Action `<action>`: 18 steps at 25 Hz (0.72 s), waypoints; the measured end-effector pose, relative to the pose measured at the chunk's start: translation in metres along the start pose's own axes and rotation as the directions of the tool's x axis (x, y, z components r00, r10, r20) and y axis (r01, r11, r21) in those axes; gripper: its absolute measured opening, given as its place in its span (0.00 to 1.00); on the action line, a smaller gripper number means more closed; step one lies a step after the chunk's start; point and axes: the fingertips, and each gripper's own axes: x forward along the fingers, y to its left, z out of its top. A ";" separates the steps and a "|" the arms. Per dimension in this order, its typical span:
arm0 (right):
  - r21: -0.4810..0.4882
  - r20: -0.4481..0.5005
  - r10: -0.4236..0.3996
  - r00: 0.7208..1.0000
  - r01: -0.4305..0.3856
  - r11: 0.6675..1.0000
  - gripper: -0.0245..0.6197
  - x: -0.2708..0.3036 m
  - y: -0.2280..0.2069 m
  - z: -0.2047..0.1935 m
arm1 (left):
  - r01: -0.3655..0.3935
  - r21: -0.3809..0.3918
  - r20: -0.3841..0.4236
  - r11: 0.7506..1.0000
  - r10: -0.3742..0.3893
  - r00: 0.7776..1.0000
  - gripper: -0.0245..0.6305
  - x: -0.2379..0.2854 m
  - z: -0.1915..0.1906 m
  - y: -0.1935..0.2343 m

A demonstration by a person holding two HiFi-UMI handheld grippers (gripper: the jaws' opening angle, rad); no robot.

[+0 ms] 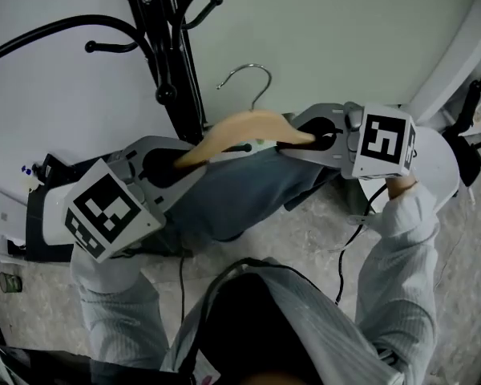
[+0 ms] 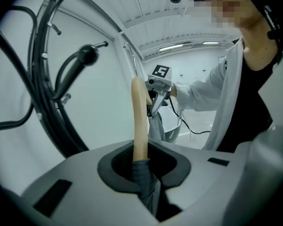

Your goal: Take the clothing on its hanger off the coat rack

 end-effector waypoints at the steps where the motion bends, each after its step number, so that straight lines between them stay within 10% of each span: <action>1: 0.027 -0.011 -0.022 1.000 0.022 0.999 0.06 -0.011 0.008 -0.008 | 0.036 0.016 0.009 0.999 -0.036 0.999 0.12 0.010 0.006 -0.008; 18: 0.317 -0.111 -0.212 0.971 0.237 0.918 0.06 -0.085 0.103 -0.147 | 0.474 0.092 0.060 0.875 -0.480 0.875 0.11 0.160 0.012 -0.114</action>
